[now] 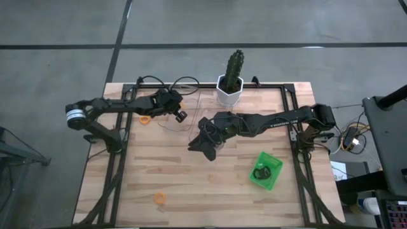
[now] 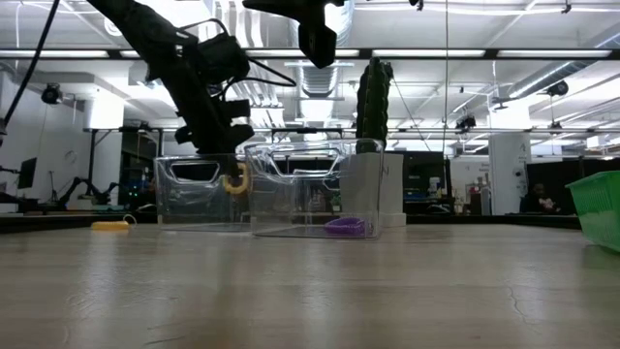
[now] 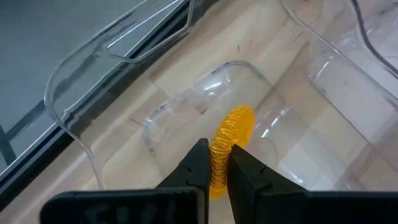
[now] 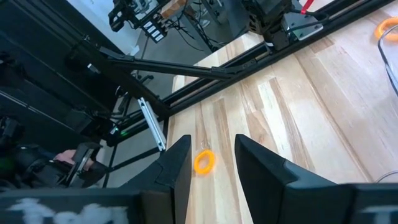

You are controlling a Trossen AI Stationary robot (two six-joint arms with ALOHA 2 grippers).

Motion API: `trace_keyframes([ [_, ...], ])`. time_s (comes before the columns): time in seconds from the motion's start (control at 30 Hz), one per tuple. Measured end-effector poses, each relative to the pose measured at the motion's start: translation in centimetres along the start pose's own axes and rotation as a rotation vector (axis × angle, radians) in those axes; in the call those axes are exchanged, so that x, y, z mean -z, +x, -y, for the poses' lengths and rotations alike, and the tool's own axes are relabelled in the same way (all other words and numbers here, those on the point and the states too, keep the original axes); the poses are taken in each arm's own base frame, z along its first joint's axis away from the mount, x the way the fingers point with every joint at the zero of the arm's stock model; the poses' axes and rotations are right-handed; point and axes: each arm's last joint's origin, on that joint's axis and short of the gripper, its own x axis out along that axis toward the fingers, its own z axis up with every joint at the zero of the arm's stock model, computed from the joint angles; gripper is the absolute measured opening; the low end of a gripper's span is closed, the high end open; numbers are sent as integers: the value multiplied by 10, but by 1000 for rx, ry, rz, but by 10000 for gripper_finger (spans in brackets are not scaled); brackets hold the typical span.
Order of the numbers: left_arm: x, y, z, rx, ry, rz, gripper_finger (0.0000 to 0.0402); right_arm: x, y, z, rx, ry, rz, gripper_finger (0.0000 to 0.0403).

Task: Sort spring keychains
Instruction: Put the right yellow spring keychain into the left transparent bin, then put the top yellow spring keychain into the left transparent bin

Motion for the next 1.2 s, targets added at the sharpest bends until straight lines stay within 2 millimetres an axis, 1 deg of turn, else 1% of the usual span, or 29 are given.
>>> trace_keyframes([
  [0.1, 0, 0, 0, 0, 0, 0, 56, 0, 0, 0, 0, 1, 0, 120],
  [0.27, 0, 0, 0, 0, 0, 0, 117, 0, 0, 0, 0, 1, 0, 125],
  [0.37, 0, 0, 0, 0, 9, 0, 147, 0, 0, 0, 0, 3, 0, 125],
  [0.47, 0, 0, 0, -1, 29, 0, 161, 0, 0, 0, -1, 3, -1, 121],
  [0.57, 0, -5, -2, -7, 40, -26, 162, 0, 0, 0, -1, 3, -1, 117],
  [0.73, -6, -27, -10, -10, 48, -45, 162, 0, 0, 0, -1, -3, -1, 114],
  [0.87, -5, -51, -20, -10, 31, -46, 163, 0, 0, 0, 0, -3, -2, 117],
  [0.93, -1, -63, -25, -11, 9, -48, 163, 0, 0, 0, 0, -4, -3, 120],
  [1.07, 13, -86, -37, -19, -26, -85, 163, 0, 0, 0, 2, -7, -5, 125],
  [1.2, 28, -103, -47, -28, -98, -108, 163, 1, 0, 1, 6, -10, -9, 128],
])
